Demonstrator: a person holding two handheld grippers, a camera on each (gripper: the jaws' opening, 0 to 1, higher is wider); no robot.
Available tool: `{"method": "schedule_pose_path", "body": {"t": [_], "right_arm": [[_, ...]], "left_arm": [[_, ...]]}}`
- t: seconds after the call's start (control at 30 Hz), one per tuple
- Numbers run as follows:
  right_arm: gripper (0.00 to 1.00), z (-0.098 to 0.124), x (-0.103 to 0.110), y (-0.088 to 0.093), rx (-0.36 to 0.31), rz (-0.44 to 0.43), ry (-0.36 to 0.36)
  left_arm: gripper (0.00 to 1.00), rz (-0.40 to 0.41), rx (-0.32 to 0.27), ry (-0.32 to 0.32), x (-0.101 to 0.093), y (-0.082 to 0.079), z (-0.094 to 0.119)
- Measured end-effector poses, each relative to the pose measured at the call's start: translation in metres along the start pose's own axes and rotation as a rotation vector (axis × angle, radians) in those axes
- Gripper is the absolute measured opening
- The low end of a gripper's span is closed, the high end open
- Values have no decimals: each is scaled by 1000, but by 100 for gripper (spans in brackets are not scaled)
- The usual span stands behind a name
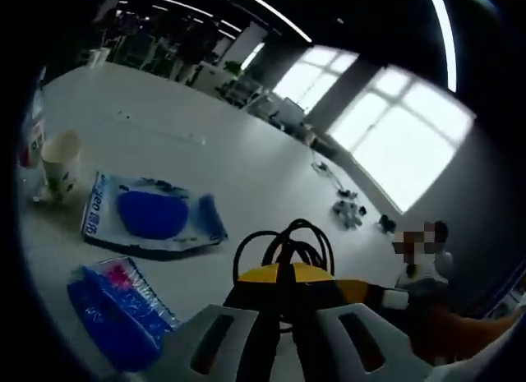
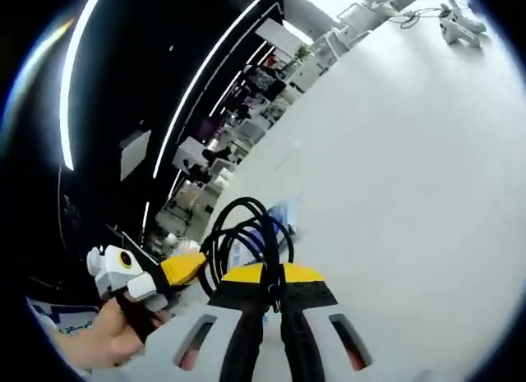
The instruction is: Arrange the tabletop items into an orderly group along one side of the table until the central work area is clear of visible clutter.
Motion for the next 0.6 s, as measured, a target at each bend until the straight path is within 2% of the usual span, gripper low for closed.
{"method": "schedule_pose_path", "body": {"t": [0.1, 0.2, 0.3, 0.6], "right_arm": [[2, -1, -3, -9, 4, 54, 26], [1, -4, -4, -17, 51, 177, 41], [1, -10, -7, -22, 103, 262, 57], [1, -27, -12, -31, 206, 414, 85]], "left_arm": [[0, -24, 36, -14, 4, 5, -6], [0, -27, 69, -28, 8, 10, -10], [0, -27, 99, -39, 12, 15, -14], [0, -73, 152, -66, 20, 25, -24]]}}
Point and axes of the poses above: the point that each gripper's makers call its tool centre point, and the gripper's own axes: z roughly backward along the fingers, x roughly to its left, y roughly out of its underside, the point moved 5 cm from there along z, roughly backward along the fingers, and after that the axes turned 1 degree about z, right-handed, at the moved point
